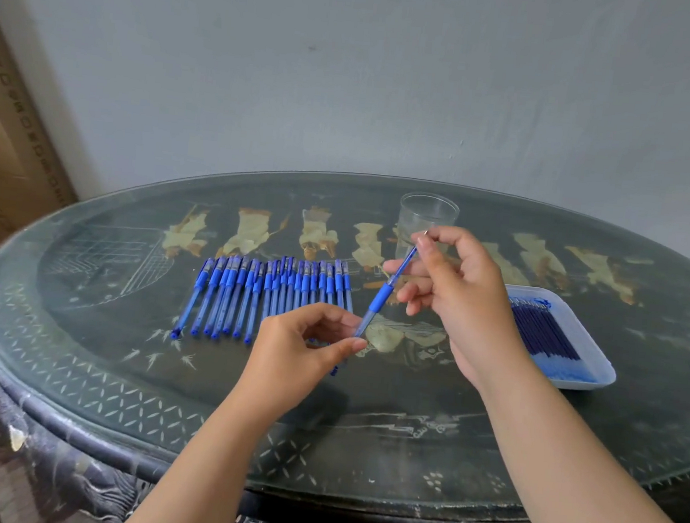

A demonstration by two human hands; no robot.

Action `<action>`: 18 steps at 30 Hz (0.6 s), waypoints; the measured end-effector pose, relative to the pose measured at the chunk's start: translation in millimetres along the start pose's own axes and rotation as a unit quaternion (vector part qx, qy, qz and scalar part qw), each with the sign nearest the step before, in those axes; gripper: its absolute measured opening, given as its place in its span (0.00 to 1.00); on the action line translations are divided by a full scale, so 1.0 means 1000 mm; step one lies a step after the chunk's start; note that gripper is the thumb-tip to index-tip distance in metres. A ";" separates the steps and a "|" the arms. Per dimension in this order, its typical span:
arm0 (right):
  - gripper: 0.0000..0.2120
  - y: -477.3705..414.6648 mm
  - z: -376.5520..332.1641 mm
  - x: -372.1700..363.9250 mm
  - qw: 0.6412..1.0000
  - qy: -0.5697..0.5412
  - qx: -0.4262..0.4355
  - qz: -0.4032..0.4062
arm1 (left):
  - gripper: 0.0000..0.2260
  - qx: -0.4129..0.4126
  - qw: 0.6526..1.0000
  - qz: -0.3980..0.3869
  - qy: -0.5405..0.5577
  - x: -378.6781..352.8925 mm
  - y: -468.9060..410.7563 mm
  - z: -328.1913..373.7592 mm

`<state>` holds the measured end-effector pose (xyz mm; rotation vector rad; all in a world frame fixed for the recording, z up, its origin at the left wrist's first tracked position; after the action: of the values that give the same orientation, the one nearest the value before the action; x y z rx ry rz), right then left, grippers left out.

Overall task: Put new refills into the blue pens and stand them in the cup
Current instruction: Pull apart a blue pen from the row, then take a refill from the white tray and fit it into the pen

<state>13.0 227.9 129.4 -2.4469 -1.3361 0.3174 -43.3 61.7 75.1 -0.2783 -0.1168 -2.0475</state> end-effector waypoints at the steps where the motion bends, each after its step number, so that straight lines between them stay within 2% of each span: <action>1: 0.02 -0.001 -0.002 0.000 1.000 0.004 0.004 -0.008 | 0.10 0.000 1.000 -0.001 0.001 0.000 0.000 0.000; 3: 0.02 -0.003 -0.006 -0.004 0.999 0.005 0.012 -0.034 | 0.10 0.002 1.000 -0.002 0.004 0.001 0.001 0.001; 7: 0.11 -0.004 -0.007 -0.008 0.996 0.044 0.021 -0.069 | 0.09 0.011 1.000 0.003 0.016 0.003 0.000 0.000; 9: 0.10 -0.009 -0.010 -0.001 0.998 0.035 0.025 -0.034 | 0.09 0.012 1.000 -0.003 0.012 0.003 0.000 -0.001; 13: 0.09 -0.024 -0.022 0.020 0.992 -0.110 0.013 0.053 | 0.09 0.019 1.000 -0.010 0.008 0.004 0.000 -0.003; 15: 0.09 -0.032 -0.026 0.039 0.988 -0.123 0.023 0.091 | 0.08 0.025 0.999 -0.008 0.019 0.005 -0.001 -0.005; 16: 0.10 -0.036 -0.026 0.050 0.990 -0.092 0.030 0.103 | 0.08 0.027 0.999 -0.002 0.027 0.006 -0.001 -0.006; 18: 0.10 -0.041 -0.018 0.068 0.993 0.054 0.031 0.103 | 0.08 0.033 0.998 0.028 0.050 0.011 -0.003 -0.010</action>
<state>24.0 303.1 160.1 -2.5155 -1.0164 0.2663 -52.5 51.2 68.2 -0.1361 -0.1130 -1.9941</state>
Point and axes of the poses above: each hand's wrist, its own y-axis away from the middle knuckle, its own x-axis out of the back of the hand, z = x × y, the point moved 8 cm from there along -y, towards the middle knuckle, and after that the axes turned 11 degrees about x, right-handed, at the moved point
